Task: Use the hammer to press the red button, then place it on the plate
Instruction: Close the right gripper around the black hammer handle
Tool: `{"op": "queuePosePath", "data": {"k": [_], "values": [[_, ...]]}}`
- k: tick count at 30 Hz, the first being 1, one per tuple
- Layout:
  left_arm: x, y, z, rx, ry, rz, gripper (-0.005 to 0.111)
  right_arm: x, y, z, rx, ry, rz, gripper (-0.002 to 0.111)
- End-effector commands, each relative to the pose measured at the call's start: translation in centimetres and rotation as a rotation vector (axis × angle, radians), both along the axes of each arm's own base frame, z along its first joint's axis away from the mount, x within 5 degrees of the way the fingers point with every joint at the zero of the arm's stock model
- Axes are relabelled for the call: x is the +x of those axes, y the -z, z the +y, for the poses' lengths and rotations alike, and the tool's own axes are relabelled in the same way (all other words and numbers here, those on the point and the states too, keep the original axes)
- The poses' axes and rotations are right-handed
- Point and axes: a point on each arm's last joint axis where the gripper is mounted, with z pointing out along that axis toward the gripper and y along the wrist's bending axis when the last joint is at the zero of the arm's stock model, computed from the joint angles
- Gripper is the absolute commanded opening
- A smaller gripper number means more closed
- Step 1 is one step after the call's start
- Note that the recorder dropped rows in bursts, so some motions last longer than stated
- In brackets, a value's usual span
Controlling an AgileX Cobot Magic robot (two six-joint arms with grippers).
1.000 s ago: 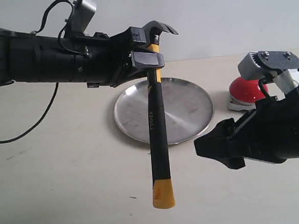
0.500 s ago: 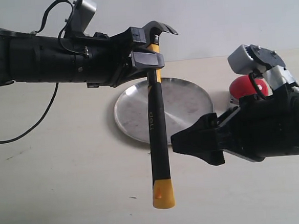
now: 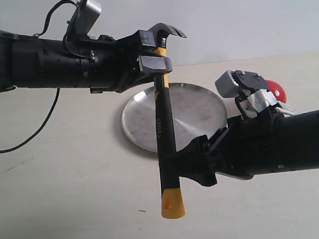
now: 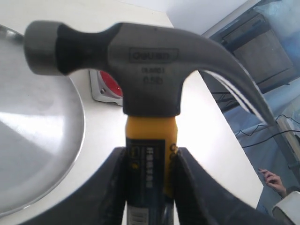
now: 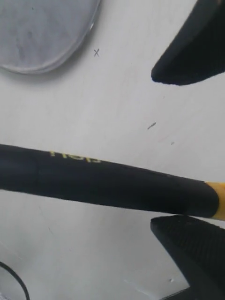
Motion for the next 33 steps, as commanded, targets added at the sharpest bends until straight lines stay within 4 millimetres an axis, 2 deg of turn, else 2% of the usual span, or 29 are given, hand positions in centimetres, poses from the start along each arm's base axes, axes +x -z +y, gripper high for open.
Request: {"op": "queuePosePath", "data": {"k": [1,9,15,21,33], "values": [[0.8,-0.2,-0.4,-0.042,-0.01,0.011,0.0,0.2,0.1,0.2,-0.006,-0.023,-0.02,0.074],[2.3,0.8,-1.7,-0.066,0.04,0.027,0.0,0.3,0.2,0.2,-0.018,-0.032,-0.039,0.074],[2.9,0.6,-1.6,-0.073,0.033,0.019,0.0,1.0,0.8,-0.2,-0.088,0.033,-0.039,0.074],[3.2,0.8,-1.2,-0.077,0.029,0.025,0.0,2.2,0.5,1.0,-0.034,-0.016,-0.034,0.076],[3.2,0.8,-1.2,-0.083,0.04,0.024,0.0,4.7,1.2,2.7,0.0,-0.05,-0.004,0.076]]}}
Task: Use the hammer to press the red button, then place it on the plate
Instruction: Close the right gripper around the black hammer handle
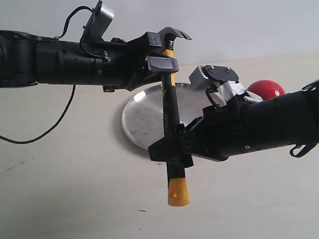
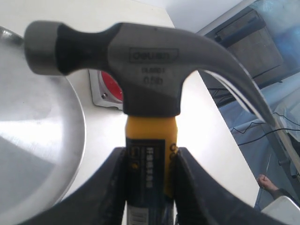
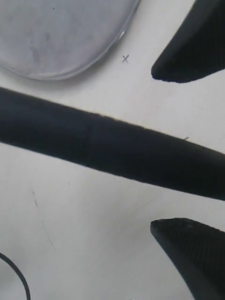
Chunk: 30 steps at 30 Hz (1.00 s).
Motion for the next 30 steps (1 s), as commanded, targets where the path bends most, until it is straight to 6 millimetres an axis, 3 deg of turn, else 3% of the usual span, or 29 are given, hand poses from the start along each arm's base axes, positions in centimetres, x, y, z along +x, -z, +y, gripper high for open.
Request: {"op": "queuePosePath", "data": {"k": [1,6,9,12,15,28,30], "values": [[0.08,-1.19,-0.07,-0.057,0.006,-0.011,0.0,0.72,-0.01,0.69,0.026,-0.024,0.002,0.076],[0.08,-1.19,-0.07,-0.055,0.007,-0.015,0.0,0.87,0.18,0.75,0.02,-0.028,-0.001,0.073],[0.08,-1.19,-0.07,-0.054,0.008,-0.018,0.0,0.87,0.18,0.75,0.019,-0.029,-0.003,0.059],[0.08,-1.19,-0.07,-0.054,0.008,-0.018,0.0,0.86,0.17,0.77,0.023,-0.026,0.004,0.035],[0.08,-1.19,-0.07,-0.054,0.008,-0.018,0.0,0.99,-0.09,0.9,0.032,-0.032,-0.004,0.002],[0.08,-1.19,-0.07,-0.056,0.007,-0.013,0.0,1.14,-0.35,1.03,0.032,-0.055,-0.036,0.0],[0.08,-1.19,-0.07,-0.058,0.005,-0.009,0.01,1.07,-0.51,1.07,0.035,-0.07,-0.05,0.0]]}}
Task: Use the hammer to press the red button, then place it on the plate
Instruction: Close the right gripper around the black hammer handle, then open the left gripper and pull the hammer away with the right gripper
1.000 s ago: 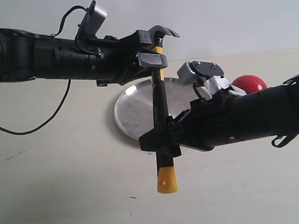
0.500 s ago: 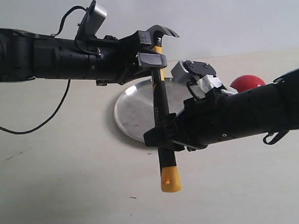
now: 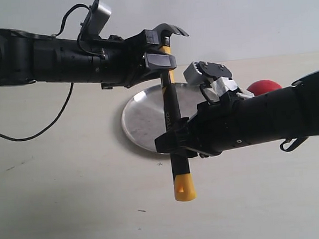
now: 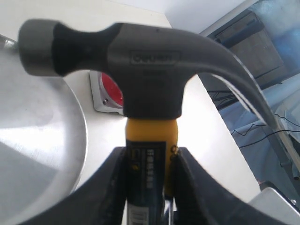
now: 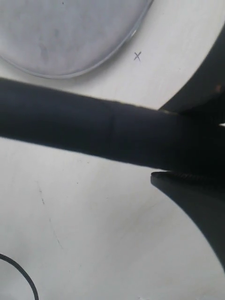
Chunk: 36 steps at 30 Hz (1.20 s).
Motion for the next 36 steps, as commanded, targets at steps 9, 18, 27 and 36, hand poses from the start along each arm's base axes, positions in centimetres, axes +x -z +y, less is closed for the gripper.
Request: {"op": "queuePosePath", "data": {"k": [9,18,27,36], "values": [[-0.4,-0.9,-0.2,-0.033,0.04,-0.005,0.058,0.0,-1.4,0.3,0.009,-0.062,-0.096,0.0],[-0.3,-0.6,0.0,0.008,0.032,-0.003,0.058,0.2,-1.2,0.0,-0.018,-0.035,-0.099,0.0],[-0.2,-0.1,0.7,0.075,0.051,0.007,0.058,0.2,-1.3,0.0,-0.015,-0.031,-0.095,0.0],[-0.2,-0.1,2.0,0.051,0.114,0.05,0.058,0.1,-2.8,-0.4,-0.019,0.008,-0.144,0.0]]}}
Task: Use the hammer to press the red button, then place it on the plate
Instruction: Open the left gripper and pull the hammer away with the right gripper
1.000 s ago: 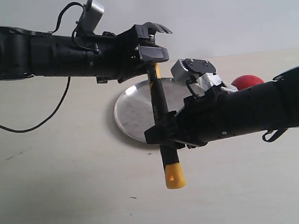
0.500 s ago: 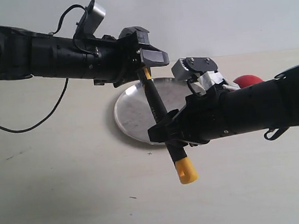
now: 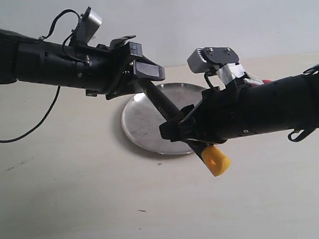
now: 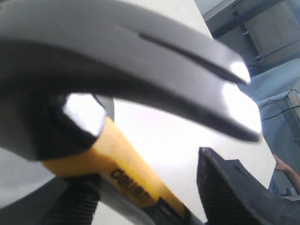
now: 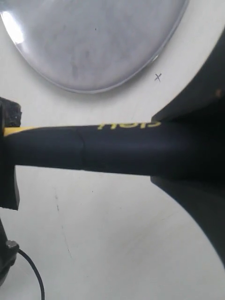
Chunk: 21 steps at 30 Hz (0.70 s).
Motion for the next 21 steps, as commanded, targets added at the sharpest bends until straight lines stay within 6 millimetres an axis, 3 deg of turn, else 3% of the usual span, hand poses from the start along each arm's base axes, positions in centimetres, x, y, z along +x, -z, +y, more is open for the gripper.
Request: {"op": "queuePosePath", "data": {"k": [1,7,14,21], "values": [[-0.7,-1.2,-0.3,-0.042,0.061,-0.01,0.06,0.3,-0.8,0.0,0.009,0.019,-0.023,0.0],[-1.0,-1.6,-0.1,-0.019,0.078,-0.033,0.077,0.5,-0.6,-0.2,-0.009,0.046,-0.021,0.0],[-1.4,-1.8,-0.1,-0.002,0.118,-0.046,0.078,0.7,-0.9,-0.6,-0.047,0.095,-0.046,0.0],[-2.2,-3.8,1.3,0.02,0.173,-0.105,0.074,0.5,-3.2,-1.7,-0.067,0.176,-0.135,0.0]]}}
